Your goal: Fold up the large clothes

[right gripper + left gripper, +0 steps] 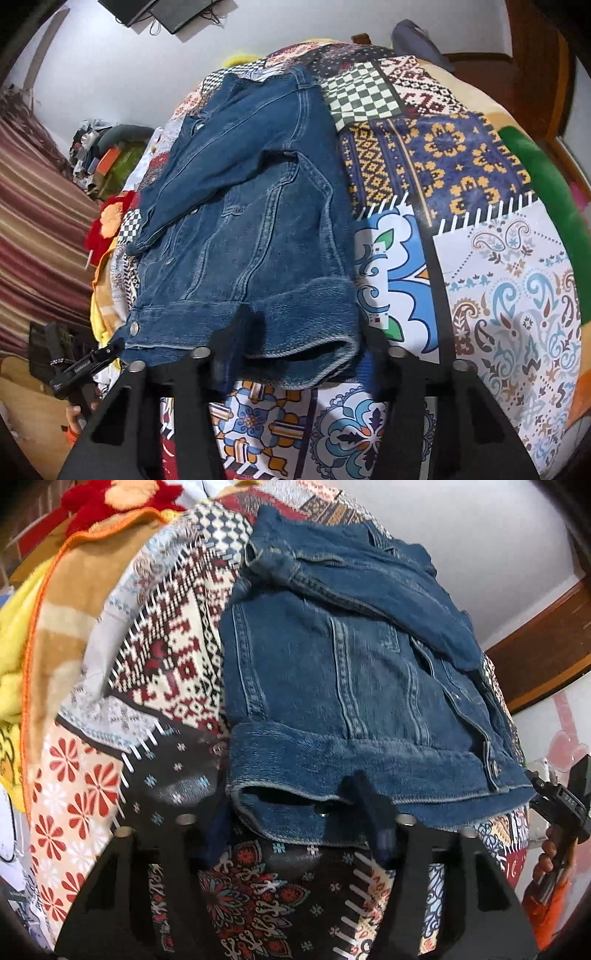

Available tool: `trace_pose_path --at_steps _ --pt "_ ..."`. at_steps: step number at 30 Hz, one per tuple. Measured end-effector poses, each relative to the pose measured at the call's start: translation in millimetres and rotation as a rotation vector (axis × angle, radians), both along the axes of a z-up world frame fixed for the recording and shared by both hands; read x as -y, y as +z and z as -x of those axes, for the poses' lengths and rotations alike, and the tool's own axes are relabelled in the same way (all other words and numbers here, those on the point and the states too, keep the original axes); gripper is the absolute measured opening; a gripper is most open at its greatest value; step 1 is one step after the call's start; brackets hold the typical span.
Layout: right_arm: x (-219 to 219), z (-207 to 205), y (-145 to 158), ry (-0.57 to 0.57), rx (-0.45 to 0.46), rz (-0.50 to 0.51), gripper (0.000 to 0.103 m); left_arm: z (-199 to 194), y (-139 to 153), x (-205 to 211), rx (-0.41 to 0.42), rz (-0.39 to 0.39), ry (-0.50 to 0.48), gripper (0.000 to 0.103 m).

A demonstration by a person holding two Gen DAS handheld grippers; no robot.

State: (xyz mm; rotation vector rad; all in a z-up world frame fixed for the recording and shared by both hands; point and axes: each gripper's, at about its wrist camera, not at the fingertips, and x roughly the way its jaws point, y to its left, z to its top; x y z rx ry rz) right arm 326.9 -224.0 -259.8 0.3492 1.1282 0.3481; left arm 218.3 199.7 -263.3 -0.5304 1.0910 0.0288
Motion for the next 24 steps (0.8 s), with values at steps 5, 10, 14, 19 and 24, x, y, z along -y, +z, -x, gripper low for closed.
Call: trace_pose_path --at_steps 5,10,14,19,24 --pt "-0.7 -1.4 9.5 -0.025 0.061 0.009 0.025 1.3 8.2 -13.0 0.048 -0.014 0.034 0.019" --pt "-5.5 -13.1 26.5 0.001 0.115 -0.006 0.017 -5.1 28.5 -16.1 0.110 -0.035 0.038 0.013" --pt "-18.1 -26.0 42.5 0.053 0.158 0.016 0.014 -16.2 56.2 -13.3 0.191 -0.076 0.025 0.011" --pt "-34.9 -53.8 68.2 0.088 0.232 0.030 0.013 -40.3 90.8 -17.2 0.291 -0.098 0.010 0.010" --pt "-48.8 -90.3 99.1 0.089 0.317 0.081 0.012 -76.6 122.3 -19.6 0.383 -0.202 0.000 0.009"
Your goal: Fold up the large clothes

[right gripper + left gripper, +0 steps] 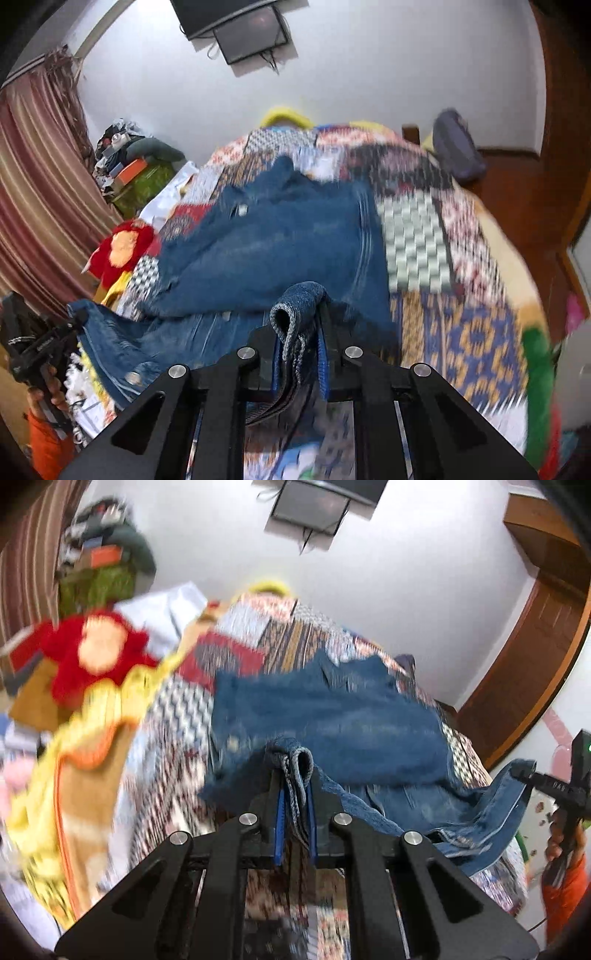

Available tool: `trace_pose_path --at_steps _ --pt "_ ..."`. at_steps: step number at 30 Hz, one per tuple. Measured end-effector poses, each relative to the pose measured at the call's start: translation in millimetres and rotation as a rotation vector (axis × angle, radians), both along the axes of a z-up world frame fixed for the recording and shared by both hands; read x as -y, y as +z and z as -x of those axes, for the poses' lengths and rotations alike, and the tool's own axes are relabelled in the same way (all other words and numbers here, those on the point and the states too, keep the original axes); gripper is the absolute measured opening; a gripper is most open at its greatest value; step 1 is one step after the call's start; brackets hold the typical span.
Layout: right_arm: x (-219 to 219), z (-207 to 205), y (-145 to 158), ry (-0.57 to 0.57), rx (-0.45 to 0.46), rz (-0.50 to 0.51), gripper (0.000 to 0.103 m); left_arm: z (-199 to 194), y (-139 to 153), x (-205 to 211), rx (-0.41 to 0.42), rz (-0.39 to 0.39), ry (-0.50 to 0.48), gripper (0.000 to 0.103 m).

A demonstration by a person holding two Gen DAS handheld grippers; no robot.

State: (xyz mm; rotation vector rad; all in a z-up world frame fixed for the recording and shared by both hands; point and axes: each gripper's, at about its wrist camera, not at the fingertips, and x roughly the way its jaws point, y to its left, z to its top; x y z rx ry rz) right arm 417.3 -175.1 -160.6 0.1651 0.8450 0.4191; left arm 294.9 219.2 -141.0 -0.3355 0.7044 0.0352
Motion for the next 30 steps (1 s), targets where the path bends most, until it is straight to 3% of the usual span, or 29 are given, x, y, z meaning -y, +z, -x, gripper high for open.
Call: trace_pose_path --at_steps 7,14,18,23,27,30 --pt "-16.3 -78.4 38.8 -0.022 0.089 -0.004 0.012 -58.6 28.4 -14.9 0.069 -0.058 -0.001 0.009" --pt "-45.9 -176.0 36.2 -0.053 0.092 0.015 0.012 -132.7 33.4 -35.7 0.091 -0.102 0.023 0.008" --pt "-66.9 -226.8 9.7 -0.076 0.060 0.045 0.012 -186.0 6.0 -50.8 0.032 -0.084 0.037 0.008" --pt "-84.1 -282.0 -53.9 -0.115 -0.037 0.097 0.012 -251.1 -67.1 -60.8 -0.147 -0.099 0.052 0.008" --pt "-77.8 -300.2 -93.6 -0.111 -0.068 0.083 0.013 -269.9 -112.1 -70.9 -0.239 -0.037 0.077 0.008" --pt "-69.8 -304.4 -100.8 -0.081 -0.085 0.055 0.013 -270.9 -121.8 -73.1 -0.233 -0.011 0.086 0.009"
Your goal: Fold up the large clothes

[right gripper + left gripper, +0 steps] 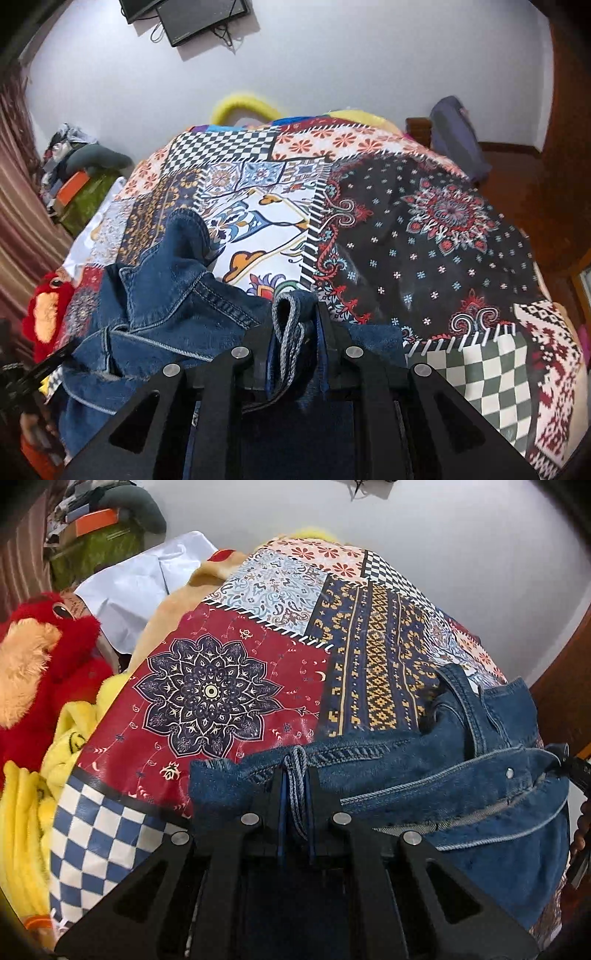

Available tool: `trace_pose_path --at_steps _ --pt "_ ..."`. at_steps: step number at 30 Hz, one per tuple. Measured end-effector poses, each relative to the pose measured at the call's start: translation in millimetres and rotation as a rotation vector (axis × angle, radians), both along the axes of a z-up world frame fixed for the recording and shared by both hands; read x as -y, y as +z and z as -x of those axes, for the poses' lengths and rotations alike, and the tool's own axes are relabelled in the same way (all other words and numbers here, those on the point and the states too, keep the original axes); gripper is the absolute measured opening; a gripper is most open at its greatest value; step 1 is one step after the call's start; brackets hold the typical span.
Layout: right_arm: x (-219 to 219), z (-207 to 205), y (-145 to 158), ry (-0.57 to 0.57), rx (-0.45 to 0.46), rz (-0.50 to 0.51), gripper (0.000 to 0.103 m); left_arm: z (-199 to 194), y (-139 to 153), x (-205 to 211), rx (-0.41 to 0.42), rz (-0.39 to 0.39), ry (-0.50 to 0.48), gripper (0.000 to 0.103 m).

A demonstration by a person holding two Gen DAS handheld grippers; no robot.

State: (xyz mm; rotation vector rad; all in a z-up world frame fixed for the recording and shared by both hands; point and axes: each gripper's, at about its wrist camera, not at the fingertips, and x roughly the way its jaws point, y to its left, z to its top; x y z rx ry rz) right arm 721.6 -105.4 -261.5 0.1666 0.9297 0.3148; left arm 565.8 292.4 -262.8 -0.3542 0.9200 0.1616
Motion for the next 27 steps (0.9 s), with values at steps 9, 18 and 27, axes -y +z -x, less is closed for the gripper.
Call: trace_pose_path --at_steps 9,18,27 --pt "43.3 13.9 45.7 -0.145 0.086 0.092 0.013 -7.1 1.1 13.4 -0.060 -0.170 -0.025 0.016" --pt "103.7 53.8 77.0 -0.113 0.038 0.131 0.013 3.1 36.6 1.3 -0.051 -0.167 0.052 0.044" --pt "31.9 127.7 59.4 0.160 0.042 0.152 0.013 52.8 96.7 16.1 0.019 -0.235 -0.089 0.073"
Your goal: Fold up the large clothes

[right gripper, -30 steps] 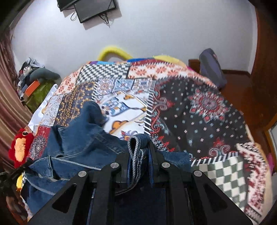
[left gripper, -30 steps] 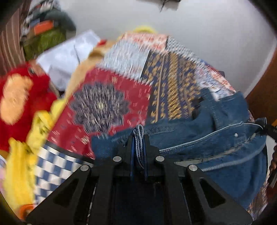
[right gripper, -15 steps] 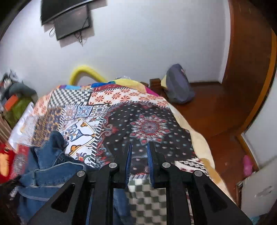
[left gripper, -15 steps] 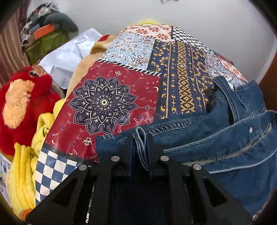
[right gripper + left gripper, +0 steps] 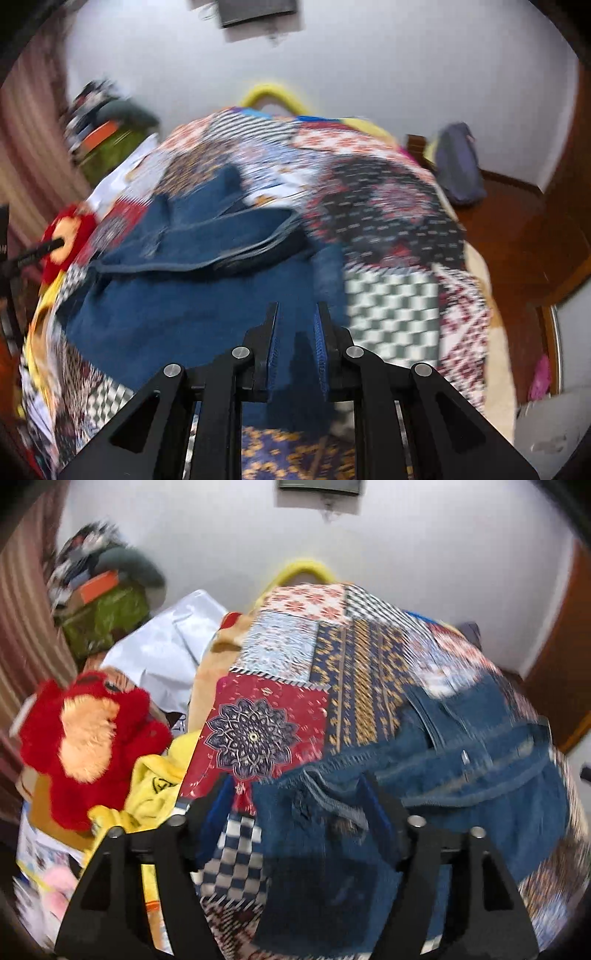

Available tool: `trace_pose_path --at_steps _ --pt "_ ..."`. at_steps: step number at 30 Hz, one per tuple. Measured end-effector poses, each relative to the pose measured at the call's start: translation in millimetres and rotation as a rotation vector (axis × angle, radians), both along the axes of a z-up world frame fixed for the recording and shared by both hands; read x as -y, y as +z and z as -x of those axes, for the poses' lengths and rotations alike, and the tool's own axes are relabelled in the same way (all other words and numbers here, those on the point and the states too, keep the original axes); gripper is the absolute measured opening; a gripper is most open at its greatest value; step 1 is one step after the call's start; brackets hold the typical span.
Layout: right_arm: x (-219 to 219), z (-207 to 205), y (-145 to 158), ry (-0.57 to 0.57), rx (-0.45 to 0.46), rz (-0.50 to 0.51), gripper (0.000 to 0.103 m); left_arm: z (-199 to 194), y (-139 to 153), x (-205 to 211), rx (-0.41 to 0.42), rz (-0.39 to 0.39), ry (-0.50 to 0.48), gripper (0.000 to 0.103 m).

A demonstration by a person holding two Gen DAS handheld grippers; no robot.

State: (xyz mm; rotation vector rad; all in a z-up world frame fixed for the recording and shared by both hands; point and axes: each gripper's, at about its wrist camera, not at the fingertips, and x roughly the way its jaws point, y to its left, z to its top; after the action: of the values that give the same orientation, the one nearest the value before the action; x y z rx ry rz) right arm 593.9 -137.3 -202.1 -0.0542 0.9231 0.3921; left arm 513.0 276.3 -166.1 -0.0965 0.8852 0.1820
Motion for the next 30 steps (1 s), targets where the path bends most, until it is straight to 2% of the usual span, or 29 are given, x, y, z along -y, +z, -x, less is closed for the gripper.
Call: trace_pose_path --at_steps 2,3,6,9,11,15,18,23,27,30 --pt "-18.2 9.7 -10.1 0.040 -0.013 0.012 0.013 10.1 -4.8 14.5 -0.029 -0.043 -0.063 0.086" --pt "-25.5 11.8 -14.2 0.059 -0.020 0.019 0.013 13.9 -9.4 20.2 -0.040 -0.059 -0.083 0.088" --pt "-50.0 11.2 -28.6 0.114 -0.039 0.042 0.013 15.3 -36.8 40.0 -0.104 -0.103 -0.155 0.088" --pt "-71.5 -0.1 -46.9 0.133 -0.082 0.043 0.013 2.3 -65.9 53.3 -0.162 -0.133 -0.183 0.088" --pt "-82.1 -13.9 -60.1 0.131 -0.115 0.025 0.013 -8.6 -77.7 55.2 -0.159 -0.144 -0.187 0.088" --pt "-94.4 -39.9 -70.5 0.089 -0.106 -0.013 0.013 -45.7 -90.4 36.0 -0.167 -0.173 -0.093 0.088" --pt "-103.6 -67.0 -68.4 0.086 -0.125 -0.035 0.013 -67.6 -89.2 16.3 -0.160 -0.102 -0.066 0.092" --pt "-108.8 -111.1 -63.7 0.028 -0.123 -0.085 0.013 -87.2 -81.0 0.8 -0.114 -0.091 0.017 0.092" --pt "-101.0 -112.2 -55.3 -0.105 -0.119 -0.197 0.013 -92.2 -77.4 -6.2 -0.111 -0.080 0.072 0.093" --pt "-106.4 -96.9 -43.1 -0.078 -0.073 -0.172 0.013 -82.5 -56.1 -1.2 -0.050 -0.140 0.085 0.093"
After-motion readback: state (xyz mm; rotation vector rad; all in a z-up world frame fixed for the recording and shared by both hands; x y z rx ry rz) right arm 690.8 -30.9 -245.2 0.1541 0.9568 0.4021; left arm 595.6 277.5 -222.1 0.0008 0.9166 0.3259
